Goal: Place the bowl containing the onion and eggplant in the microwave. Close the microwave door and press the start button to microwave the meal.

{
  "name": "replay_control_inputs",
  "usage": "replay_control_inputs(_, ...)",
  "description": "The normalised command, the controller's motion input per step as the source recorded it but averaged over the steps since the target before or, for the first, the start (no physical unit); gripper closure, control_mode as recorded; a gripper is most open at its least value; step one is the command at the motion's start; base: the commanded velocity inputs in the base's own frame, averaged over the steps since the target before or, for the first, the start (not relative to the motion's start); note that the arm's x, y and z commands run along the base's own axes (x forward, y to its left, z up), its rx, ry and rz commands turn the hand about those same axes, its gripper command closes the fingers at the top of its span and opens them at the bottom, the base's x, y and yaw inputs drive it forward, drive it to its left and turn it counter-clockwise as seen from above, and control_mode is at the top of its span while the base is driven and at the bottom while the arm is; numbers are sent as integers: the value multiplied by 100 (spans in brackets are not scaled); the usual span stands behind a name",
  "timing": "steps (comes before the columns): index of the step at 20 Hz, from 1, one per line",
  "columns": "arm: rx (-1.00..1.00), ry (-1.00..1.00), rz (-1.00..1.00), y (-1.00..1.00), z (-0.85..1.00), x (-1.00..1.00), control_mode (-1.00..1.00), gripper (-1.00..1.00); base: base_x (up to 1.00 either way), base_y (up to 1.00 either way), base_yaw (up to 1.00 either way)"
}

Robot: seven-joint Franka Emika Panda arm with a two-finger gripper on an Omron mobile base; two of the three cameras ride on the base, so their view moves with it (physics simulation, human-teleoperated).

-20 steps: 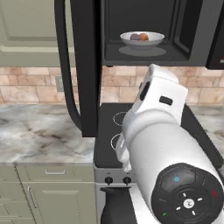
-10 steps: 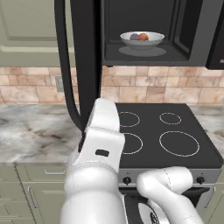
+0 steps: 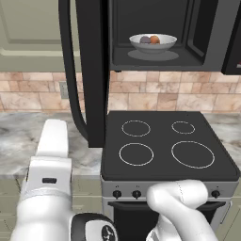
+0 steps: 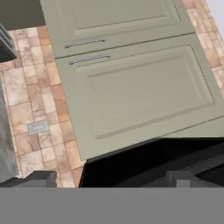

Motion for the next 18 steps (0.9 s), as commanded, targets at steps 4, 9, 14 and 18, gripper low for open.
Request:
replay_control_inputs(4,-7,0,-12,38,0,54,-100,-100,0,0,0)
replay_control_inputs(9,-8,0,-21,22,0,64,-100,-100,0,0,0)
replay_control_inputs(14,-9,0,-23,28,0,62,-100,-100,0,0,0)
replay_control_inputs(18,-11,0,-23,49,0,64,-100,-100,0,0,0)
